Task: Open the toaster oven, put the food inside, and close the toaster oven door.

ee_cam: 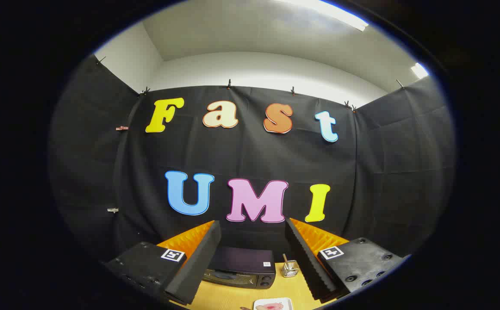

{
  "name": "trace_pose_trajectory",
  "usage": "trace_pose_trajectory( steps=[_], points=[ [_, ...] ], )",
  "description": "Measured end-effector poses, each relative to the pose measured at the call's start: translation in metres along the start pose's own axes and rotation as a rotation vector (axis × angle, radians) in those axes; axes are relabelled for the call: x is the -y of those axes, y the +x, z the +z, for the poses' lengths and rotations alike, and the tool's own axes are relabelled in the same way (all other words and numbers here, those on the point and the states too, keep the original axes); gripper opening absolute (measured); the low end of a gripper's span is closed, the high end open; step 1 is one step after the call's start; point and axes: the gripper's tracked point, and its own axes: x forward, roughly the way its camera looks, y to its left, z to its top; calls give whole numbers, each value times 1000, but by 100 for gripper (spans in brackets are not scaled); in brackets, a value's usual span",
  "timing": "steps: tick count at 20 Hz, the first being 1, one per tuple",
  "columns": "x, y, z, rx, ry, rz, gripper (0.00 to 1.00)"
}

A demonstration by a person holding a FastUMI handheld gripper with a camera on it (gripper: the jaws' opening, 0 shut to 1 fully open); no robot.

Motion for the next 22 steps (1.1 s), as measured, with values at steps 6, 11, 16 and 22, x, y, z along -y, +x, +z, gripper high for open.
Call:
trace_pose_trajectory(
  steps=[6,11,16,22],
  points=[
    [8,-4,-1,-2,-15,-34,97],
    [10,-7,-1,0,-15,-48,97],
    [9,-9,-2,1,-15,-47,97],
    [16,-12,-1,1,-9,-69,97]
  ],
)
